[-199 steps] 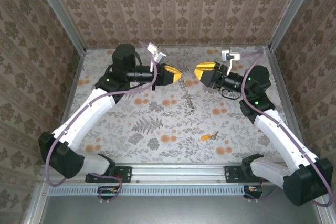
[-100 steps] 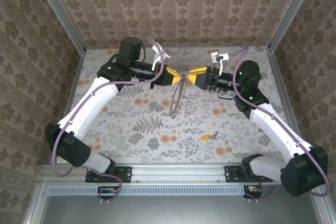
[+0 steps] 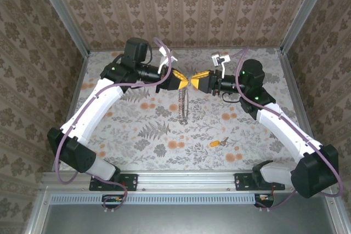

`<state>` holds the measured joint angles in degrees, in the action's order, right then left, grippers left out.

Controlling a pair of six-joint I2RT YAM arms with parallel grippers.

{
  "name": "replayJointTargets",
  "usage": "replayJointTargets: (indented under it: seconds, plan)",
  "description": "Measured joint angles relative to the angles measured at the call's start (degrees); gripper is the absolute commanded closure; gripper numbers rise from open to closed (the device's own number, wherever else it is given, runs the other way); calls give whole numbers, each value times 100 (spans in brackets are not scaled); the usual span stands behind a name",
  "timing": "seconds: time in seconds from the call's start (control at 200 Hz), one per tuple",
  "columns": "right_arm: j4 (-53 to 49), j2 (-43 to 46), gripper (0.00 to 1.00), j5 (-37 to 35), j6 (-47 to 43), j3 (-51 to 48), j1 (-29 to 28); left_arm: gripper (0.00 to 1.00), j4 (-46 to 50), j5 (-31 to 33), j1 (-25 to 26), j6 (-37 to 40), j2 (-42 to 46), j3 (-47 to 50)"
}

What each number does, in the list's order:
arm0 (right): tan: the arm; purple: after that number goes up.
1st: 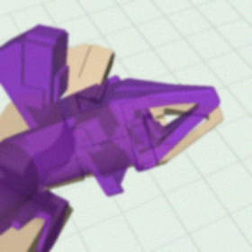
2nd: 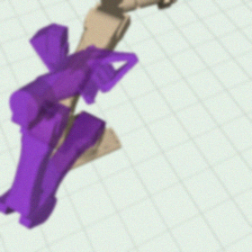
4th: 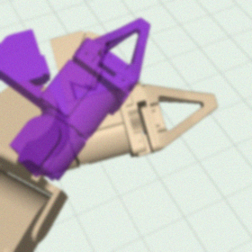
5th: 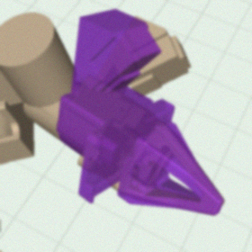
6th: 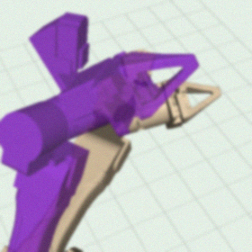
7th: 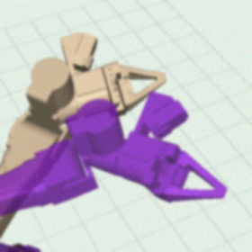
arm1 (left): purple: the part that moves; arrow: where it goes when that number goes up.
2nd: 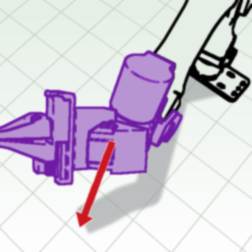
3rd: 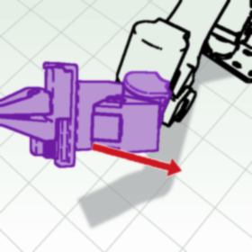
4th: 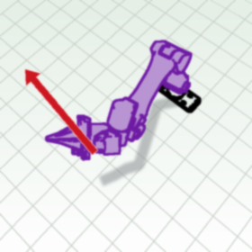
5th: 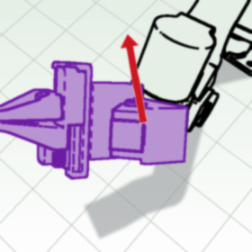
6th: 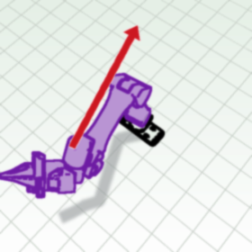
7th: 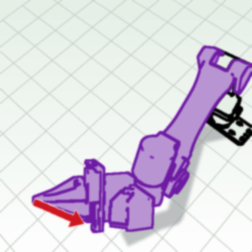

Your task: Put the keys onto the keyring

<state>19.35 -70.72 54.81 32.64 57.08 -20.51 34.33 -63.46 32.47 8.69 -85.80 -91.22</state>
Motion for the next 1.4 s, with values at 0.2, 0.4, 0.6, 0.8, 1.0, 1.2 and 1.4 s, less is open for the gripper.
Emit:
replayJointTargets:
  seconds: [0.2, 0.4, 0.6, 0.8, 1.0, 1.2, 1.4]
  plan:
    - [-35, -17, 73, 13, -59, 0, -28, 100, 2, -37, 0, 13, -37, -17]
    - [-214, 13, 67, -39, -201, -2, -28, 100, 24, -74, -28, 15, -50, -17]
    - [-310, 243, 68, -85, -254, -26, 52, 100, 37, -83, -33, 17, -52, -17]
    - [-273, 299, 68, -26, -225, -26, 61, 100, 39, -87, -33, 20, -52, -17]
    - [-240, 247, 68, 15, -223, -24, -22, 100, 39, -87, -33, 20, -52, -17]
    - [-157, 116, 70, 15, -223, -22, -98, 100, 39, -87, -33, 20, -52, -17]
    - [-39, 20, 77, 28, -140, 7, -131, 100, 39, -90, -46, 24, -63, -17]
